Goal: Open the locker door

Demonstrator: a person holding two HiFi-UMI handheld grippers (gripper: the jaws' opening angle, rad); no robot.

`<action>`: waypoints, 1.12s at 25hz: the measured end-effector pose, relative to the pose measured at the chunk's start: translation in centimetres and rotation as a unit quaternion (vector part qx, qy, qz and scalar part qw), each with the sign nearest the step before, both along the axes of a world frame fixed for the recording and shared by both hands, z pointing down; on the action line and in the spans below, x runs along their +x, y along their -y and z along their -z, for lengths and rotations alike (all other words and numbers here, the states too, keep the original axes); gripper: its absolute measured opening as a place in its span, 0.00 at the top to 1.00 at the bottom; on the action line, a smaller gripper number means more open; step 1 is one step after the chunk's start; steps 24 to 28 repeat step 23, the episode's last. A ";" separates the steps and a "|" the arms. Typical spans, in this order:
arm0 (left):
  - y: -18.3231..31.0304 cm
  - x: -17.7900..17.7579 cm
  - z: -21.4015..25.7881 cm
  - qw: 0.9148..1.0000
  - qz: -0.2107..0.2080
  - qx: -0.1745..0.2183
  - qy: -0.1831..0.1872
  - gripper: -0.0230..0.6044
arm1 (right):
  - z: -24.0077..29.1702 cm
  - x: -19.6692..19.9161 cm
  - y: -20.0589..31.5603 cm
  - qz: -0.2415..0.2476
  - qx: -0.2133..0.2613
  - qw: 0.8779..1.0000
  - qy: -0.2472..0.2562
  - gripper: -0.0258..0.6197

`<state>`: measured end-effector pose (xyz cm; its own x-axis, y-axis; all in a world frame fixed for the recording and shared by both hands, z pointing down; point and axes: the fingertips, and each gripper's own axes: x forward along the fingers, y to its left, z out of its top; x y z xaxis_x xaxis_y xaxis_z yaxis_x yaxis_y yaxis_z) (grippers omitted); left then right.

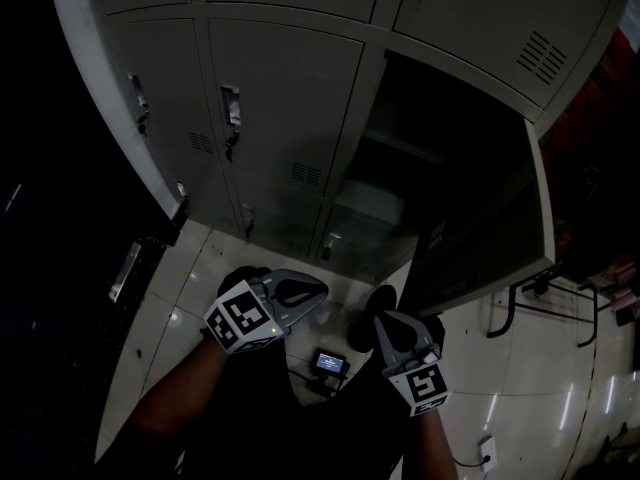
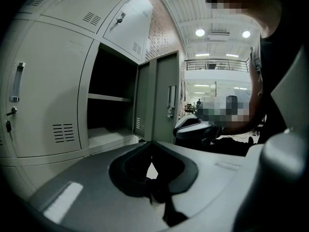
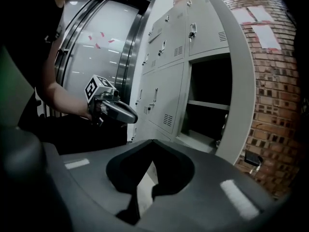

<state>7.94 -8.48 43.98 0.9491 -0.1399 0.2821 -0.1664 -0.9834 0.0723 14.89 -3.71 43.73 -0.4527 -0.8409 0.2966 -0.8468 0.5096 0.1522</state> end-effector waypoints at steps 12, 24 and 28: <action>0.1 0.0 -0.1 1.000 0.003 0.001 0.003 0.94 | 0.3 0.8 0.0 -0.016 -0.001 1.000 0.017 0.96; 0.1 -0.1 -0.1 1.000 0.003 0.001 0.004 0.94 | 0.0 0.9 0.1 -0.020 -0.007 1.000 0.022 0.96; 0.1 -0.1 -0.1 1.000 0.003 0.001 0.004 0.94 | 0.0 0.9 0.1 -0.020 -0.007 1.000 0.022 0.96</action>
